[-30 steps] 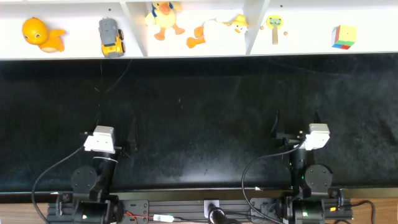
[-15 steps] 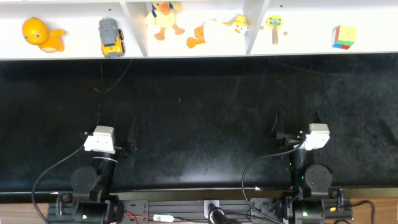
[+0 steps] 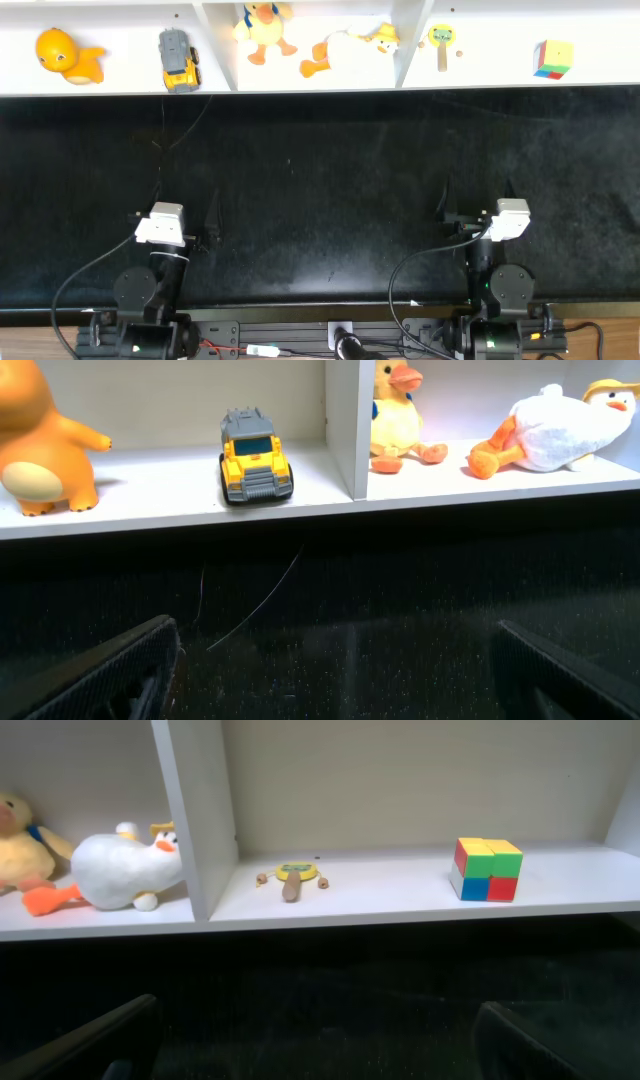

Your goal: Store Toys

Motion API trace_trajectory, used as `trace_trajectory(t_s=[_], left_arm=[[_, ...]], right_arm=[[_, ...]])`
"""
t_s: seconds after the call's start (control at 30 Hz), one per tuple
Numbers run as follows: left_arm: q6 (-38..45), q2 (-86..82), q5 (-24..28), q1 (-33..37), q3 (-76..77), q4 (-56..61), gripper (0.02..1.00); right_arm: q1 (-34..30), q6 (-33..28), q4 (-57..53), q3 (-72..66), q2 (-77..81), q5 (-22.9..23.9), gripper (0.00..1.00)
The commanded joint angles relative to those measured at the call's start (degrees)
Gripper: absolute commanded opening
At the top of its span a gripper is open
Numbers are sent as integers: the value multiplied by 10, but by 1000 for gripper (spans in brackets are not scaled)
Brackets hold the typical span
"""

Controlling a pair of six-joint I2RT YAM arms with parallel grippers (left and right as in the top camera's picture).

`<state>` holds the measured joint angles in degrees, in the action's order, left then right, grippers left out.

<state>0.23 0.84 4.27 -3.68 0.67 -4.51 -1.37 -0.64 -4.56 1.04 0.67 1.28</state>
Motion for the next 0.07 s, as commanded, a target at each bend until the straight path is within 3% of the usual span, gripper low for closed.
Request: trace_trajectory(t_s=[0.03,0.07], left_arm=[[9,-7,-3,2,-2,-1,998],[9,-7,-3,2,-2,-1,998]], right_arm=[[2,3,2,-8,-4,-4,996],[2,3,2,-8,-4,-4,998]])
